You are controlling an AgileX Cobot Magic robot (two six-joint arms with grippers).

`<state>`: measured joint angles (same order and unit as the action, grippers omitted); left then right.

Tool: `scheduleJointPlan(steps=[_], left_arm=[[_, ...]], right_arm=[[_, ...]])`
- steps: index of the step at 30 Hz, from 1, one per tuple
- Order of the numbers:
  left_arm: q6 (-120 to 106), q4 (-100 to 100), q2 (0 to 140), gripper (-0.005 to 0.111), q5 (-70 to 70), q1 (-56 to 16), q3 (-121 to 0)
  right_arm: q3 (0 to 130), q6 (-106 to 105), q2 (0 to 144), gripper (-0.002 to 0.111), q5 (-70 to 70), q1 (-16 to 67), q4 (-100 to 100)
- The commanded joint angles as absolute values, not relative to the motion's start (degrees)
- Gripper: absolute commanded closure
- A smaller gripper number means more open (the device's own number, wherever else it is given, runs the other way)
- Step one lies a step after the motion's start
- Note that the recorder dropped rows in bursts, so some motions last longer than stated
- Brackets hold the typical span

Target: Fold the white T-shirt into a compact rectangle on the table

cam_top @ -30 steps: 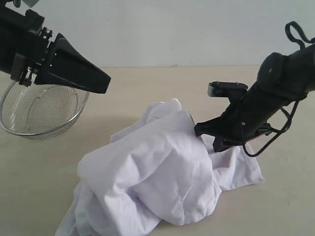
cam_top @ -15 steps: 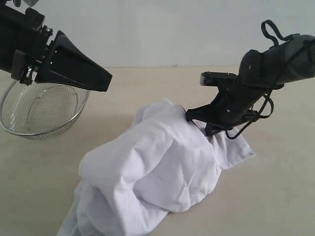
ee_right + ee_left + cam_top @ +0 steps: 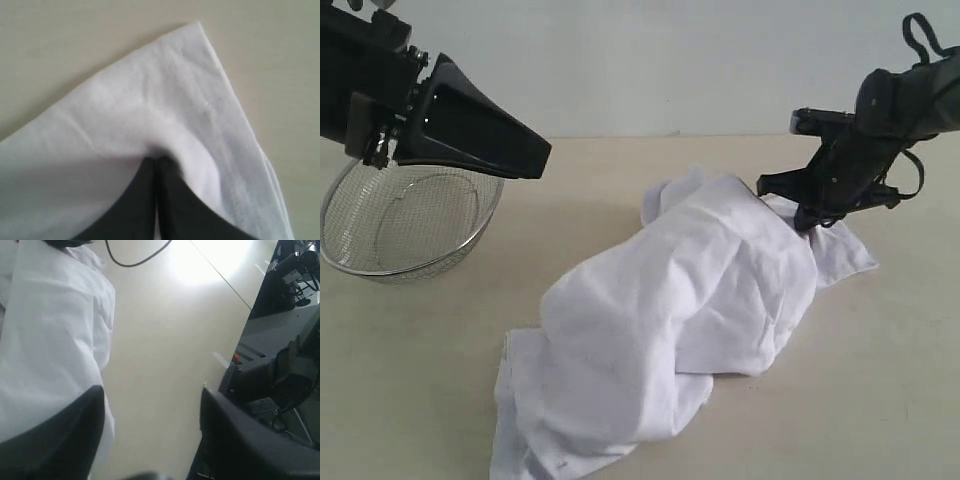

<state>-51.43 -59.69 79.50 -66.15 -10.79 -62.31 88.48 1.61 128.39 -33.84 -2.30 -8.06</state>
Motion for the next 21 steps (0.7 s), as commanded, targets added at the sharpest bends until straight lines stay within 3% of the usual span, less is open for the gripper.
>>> scheduleJointPlan(steps=[1, 13, 21], left_arm=[[-51.0, -60.6, 79.3, 0.053, -66.0, -11.2, -62.7], [-50.9, -60.6, 79.3, 0.053, -66.0, -11.2, -62.7], [-50.9, -59.9, 79.3, 0.053, -65.0, -11.2, -62.7]], right_arm=[[91.0, 1.0, 132.8, 0.109, -37.2, -5.5, -3.5], [105.6, 5.1, 135.8, 0.109, -43.3, -9.3, -2.6], [107.2, -8.5, 129.5, 0.108, -45.8, -8.5, -26.1]])
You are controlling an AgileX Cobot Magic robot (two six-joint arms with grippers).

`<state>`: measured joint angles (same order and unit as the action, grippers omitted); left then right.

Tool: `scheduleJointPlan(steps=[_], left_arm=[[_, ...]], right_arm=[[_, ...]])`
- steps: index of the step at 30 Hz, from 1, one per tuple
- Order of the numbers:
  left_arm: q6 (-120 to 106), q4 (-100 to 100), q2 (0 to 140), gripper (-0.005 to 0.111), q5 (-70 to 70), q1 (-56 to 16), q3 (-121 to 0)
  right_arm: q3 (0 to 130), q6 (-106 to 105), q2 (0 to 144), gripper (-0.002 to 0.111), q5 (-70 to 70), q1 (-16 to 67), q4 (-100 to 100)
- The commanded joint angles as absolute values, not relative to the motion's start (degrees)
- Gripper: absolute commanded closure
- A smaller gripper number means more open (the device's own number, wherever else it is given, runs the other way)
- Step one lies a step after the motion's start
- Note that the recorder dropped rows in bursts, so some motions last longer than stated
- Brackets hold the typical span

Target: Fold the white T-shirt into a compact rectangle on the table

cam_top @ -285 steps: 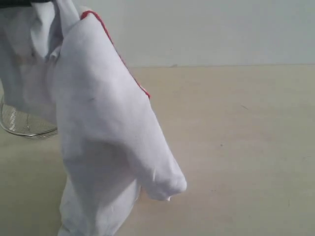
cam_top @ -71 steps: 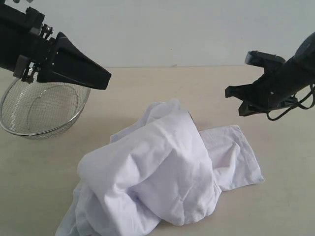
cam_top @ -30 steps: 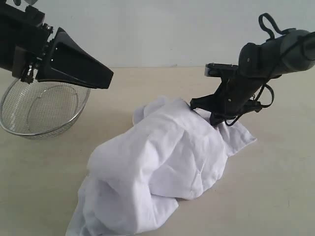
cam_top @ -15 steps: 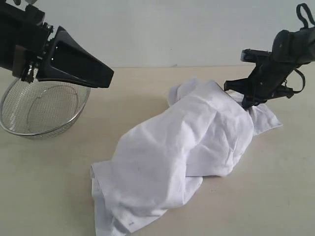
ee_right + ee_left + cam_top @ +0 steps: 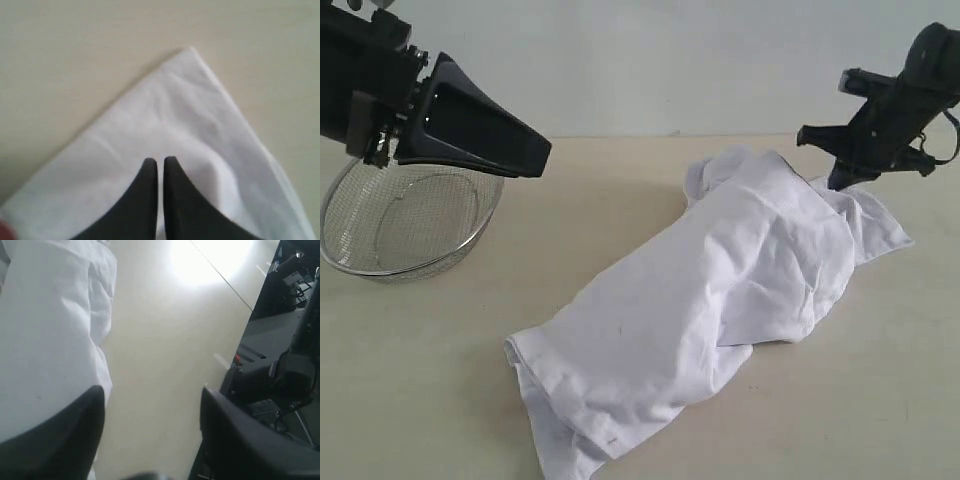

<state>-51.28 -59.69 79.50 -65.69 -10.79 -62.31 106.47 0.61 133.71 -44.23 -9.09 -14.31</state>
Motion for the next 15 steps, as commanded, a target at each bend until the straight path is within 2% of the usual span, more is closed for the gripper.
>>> scheduleJointPlan(steps=[1, 15], left_arm=[[-50.9, -59.3, 79.3, 0.053, -64.7, -11.2, -62.7], [-49.7, -58.7, 79.3, 0.053, -64.7, -11.2, -62.7]], right_arm=[[107.2, -9.9, 128.5, 0.108, -46.4, -7.8, -27.7], [106.4, -10.4, 126.5, 0.108, -55.9, 6.4, -25.0]])
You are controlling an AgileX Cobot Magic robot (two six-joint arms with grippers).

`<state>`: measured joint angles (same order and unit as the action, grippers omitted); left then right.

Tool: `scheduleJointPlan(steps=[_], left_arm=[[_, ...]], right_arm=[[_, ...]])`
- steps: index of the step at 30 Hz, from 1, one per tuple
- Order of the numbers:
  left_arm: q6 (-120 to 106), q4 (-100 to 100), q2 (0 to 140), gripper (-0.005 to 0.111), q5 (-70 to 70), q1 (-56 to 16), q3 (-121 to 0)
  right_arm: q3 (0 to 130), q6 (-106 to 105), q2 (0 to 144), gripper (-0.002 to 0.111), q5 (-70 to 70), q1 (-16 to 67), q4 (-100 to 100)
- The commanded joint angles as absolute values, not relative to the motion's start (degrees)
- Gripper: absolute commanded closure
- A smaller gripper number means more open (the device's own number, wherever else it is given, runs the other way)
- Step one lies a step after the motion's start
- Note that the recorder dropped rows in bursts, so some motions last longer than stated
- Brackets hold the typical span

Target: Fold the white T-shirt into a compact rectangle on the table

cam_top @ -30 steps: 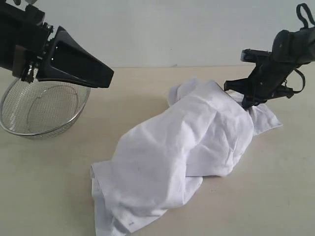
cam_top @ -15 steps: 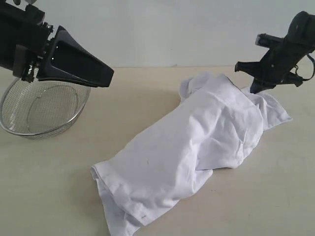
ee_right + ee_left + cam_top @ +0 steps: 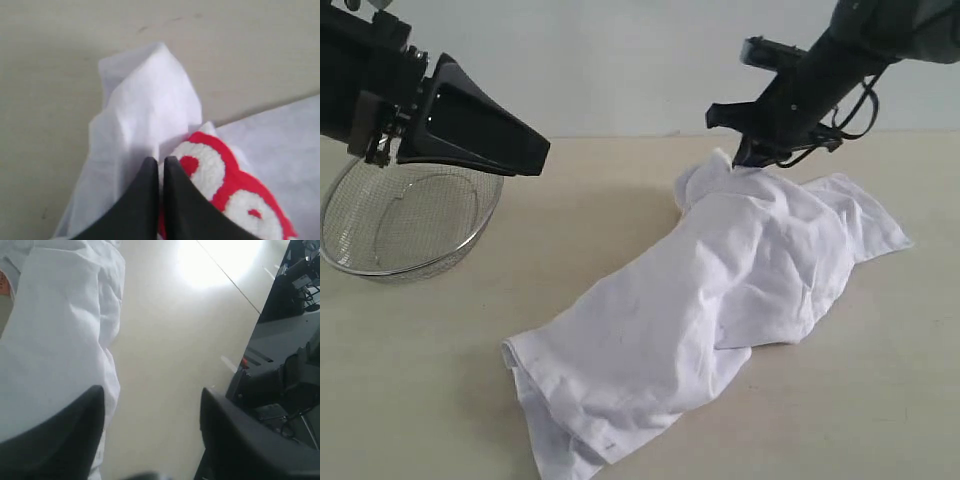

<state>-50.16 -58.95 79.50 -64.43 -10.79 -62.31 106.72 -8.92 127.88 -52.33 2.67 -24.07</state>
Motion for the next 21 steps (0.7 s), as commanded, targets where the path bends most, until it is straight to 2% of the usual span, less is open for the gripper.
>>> scheduleJointPlan(steps=[1, 4, 14, 17, 21], left_arm=[[-49.7, -58.7, 79.3, 0.053, -64.7, -11.2, -62.7], [-49.7, -58.7, 79.3, 0.053, -65.0, -11.2, -62.7], [-48.4, -58.7, 79.3, 0.055, -67.6, -11.2, -62.7], [-48.4, -57.6, 79.3, 0.064, -69.1, -11.2, -62.7], [-46.2, -53.0, 79.3, 0.086, -69.3, -11.2, -62.7]], right_arm=[[106.4, -11.4, 126.4, 0.108, -57.6, 7.5, -25.9], [106.1, -11.6, 126.4, 0.108, -62.8, 10.2, -26.0], [96.3, -13.2, 125.7, 0.108, -63.3, 17.3, -26.4], [94.7, -14.0, 122.8, 0.108, -63.1, 18.4, -26.7], [91.9, -14.0, 115.6, 0.108, -61.8, 19.5, -26.7]])
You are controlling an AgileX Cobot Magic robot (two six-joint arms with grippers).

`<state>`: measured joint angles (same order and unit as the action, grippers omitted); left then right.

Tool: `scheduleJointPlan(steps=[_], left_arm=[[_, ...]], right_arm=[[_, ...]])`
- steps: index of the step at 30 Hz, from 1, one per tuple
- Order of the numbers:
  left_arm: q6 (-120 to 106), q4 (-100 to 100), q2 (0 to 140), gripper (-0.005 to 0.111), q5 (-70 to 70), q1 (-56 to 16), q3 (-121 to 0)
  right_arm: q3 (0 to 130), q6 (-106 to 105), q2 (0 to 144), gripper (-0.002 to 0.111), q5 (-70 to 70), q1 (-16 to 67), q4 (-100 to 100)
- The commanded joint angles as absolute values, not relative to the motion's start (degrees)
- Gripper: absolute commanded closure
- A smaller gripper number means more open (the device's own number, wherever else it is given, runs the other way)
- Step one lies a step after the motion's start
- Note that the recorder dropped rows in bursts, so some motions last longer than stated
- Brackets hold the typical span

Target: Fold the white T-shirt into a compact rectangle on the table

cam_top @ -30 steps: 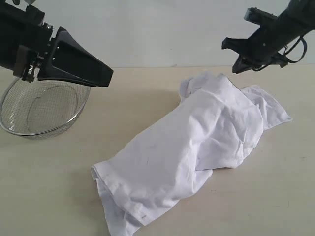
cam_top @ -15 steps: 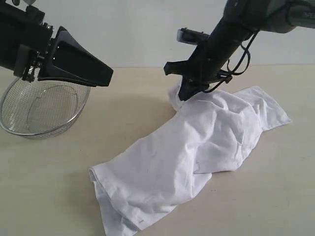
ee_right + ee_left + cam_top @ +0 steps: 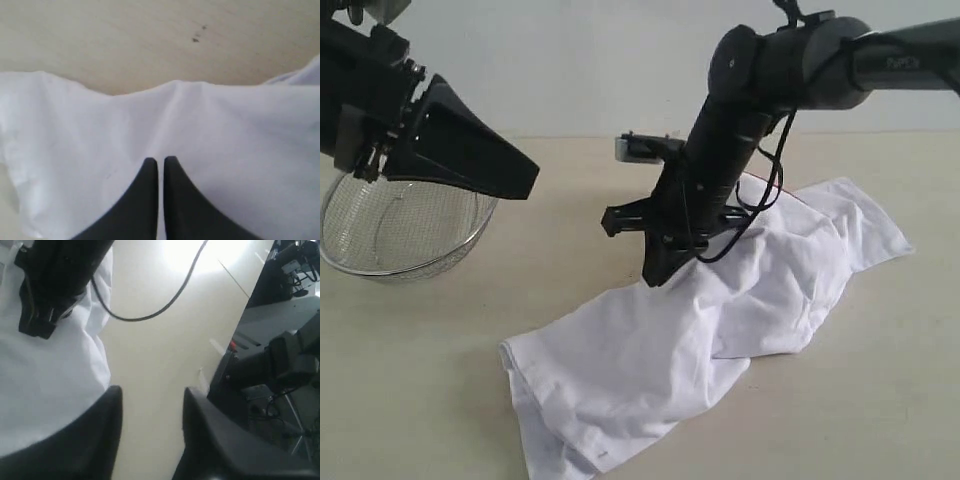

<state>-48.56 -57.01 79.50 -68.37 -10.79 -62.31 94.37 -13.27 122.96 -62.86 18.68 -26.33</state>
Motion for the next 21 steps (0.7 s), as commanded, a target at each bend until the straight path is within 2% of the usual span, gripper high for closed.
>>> scheduleJointPlan(steps=[1, 3, 8, 11, 15, 16, 21], left_arm=[[-45.0, -51.8, 79.3, 0.090, -68.8, -11.2, -62.7], [-43.3, -49.9, 79.3, 0.096, -68.5, -11.2, -62.7], [-42.0, -48.1, 79.3, 0.097, -69.0, -11.2, -62.3], [-40.8, -46.7, 78.9, 0.097, -69.0, -11.2, -61.3], [-36.5, -41.3, 77.6, 0.097, -68.5, -11.2, -59.6], [-35.0, -39.7, 76.9, 0.097, -68.5, -11.2, -59.1], [-30.7, -35.1, 72.9, 0.097, -69.0, -11.2, -56.5]], right_arm=[[90.4, -13.9, 113.7, 0.108, -60.5, 19.6, -26.7], [85.9, -13.6, 108.9, 0.108, -57.2, 19.9, -26.7], [71.6, -15.3, 98.6, 0.105, -50.1, 20.9, -32.3], [63.3, -18.6, 94.2, 0.086, -46.4, 23.8, -35.4], [56.6, -21.7, 91.6, 0.053, -39.6, 30.9, -35.5], [55.6, -22.1, 91.6, 0.050, -37.9, 32.8, -35.5], [53.4, -21.5, 93.8, 0.050, -29.5, 39.6, -35.0]])
